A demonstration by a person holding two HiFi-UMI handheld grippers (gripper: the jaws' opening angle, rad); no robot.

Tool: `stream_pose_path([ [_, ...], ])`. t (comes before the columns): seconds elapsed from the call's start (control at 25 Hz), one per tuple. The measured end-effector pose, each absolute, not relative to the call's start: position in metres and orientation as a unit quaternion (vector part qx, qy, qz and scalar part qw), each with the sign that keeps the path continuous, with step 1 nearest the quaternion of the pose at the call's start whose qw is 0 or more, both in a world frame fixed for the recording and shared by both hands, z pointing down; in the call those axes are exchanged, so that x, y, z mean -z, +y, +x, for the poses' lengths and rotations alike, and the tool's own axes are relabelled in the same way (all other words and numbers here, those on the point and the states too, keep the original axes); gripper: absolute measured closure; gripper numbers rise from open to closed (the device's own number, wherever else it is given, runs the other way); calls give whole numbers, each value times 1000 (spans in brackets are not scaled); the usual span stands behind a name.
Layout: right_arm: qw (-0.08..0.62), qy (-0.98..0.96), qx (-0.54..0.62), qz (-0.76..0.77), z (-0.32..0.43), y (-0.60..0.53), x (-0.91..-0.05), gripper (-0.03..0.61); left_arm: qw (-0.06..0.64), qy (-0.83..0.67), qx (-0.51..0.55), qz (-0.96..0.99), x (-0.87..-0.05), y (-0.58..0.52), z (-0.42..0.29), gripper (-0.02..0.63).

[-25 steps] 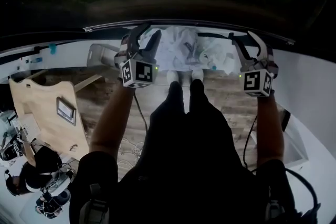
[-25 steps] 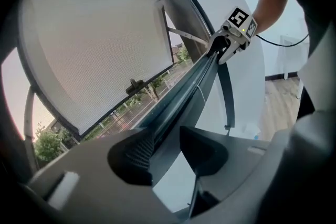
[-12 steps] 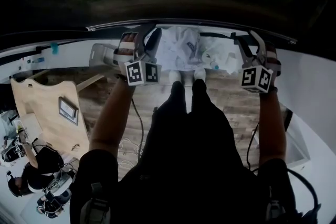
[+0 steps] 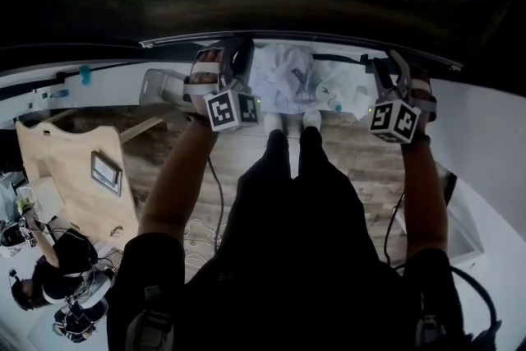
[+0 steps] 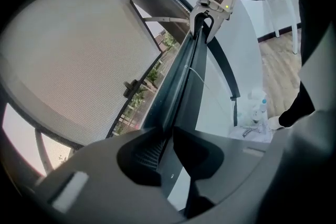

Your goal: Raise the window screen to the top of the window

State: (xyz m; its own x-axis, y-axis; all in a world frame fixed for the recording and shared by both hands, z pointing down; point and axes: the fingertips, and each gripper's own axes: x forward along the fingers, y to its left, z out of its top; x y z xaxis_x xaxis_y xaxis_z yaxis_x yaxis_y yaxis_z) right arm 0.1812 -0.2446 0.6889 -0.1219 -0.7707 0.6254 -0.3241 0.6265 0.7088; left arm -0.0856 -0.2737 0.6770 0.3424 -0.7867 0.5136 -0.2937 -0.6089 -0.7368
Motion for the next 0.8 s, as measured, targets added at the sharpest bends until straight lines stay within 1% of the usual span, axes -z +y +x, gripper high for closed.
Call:
stream_pose_path([
  [0.28, 557, -725, 192, 358, 183, -238, -694, 413, 270, 346, 456, -774, -681, -269, -84, 549],
  [0.8, 530, -730, 175, 394, 182, -233, -672, 416, 262, 354, 455, -774, -663, -266, -85, 558],
])
